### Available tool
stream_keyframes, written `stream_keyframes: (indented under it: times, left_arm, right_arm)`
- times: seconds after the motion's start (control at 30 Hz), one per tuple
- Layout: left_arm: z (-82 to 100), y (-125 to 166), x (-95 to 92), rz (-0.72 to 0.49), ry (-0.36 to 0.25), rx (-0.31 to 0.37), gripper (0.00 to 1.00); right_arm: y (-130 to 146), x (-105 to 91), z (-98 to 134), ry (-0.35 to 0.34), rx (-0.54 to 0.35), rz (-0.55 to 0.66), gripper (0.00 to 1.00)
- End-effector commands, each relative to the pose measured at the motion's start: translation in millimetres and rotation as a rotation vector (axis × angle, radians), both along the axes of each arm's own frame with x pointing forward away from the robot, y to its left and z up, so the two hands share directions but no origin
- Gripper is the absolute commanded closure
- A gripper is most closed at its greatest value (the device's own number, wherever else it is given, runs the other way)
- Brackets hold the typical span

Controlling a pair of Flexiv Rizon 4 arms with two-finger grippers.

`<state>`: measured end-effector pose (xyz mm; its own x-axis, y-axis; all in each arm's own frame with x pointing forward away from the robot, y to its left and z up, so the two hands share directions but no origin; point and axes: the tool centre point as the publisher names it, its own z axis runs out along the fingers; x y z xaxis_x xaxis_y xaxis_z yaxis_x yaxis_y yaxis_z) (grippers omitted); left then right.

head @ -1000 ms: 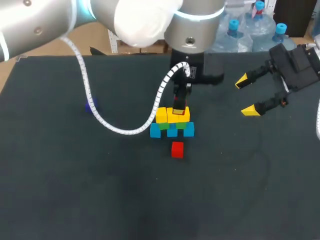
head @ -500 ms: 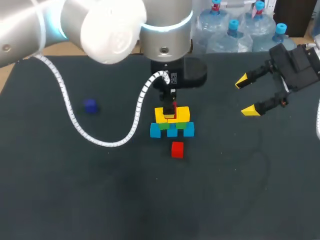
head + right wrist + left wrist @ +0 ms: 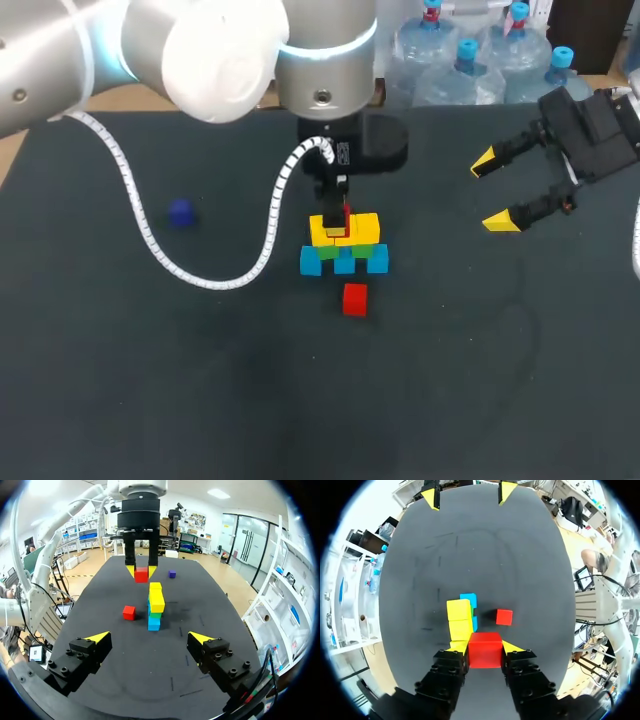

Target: Place the blue cubes, place green cubes on the blue cubes, place the yellow cubes on the green cubes, then place the red cubes on the yellow cubes, and place purple cube on the red cubes.

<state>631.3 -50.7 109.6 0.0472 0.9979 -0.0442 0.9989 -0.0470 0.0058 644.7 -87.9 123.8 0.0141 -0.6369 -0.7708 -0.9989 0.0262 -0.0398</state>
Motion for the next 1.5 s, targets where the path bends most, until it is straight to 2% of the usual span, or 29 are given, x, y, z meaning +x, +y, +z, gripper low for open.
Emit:
stream_keyframes:
  times: [0.03, 1.03, 1.5]
  left_arm:
    - [-4.0, -5, 9.8, -0.006, 0.037, 0.006, 1.00]
    - [-17.0, -8, 17.7, -0.016, 0.074, -0.012, 1.00]
    - [-16.0, -2, 17.3, -0.005, 0.082, 0.002, 1.00]
  right_arm:
    - [0, -0.2, 0, -0.001, 0.001, 0.000, 0.00]
    - [0, -0.2, 0, -0.001, 0.001, 0.000, 0.00]
    - [0, -0.2, 0, -0.001, 0.001, 0.000, 0.00]
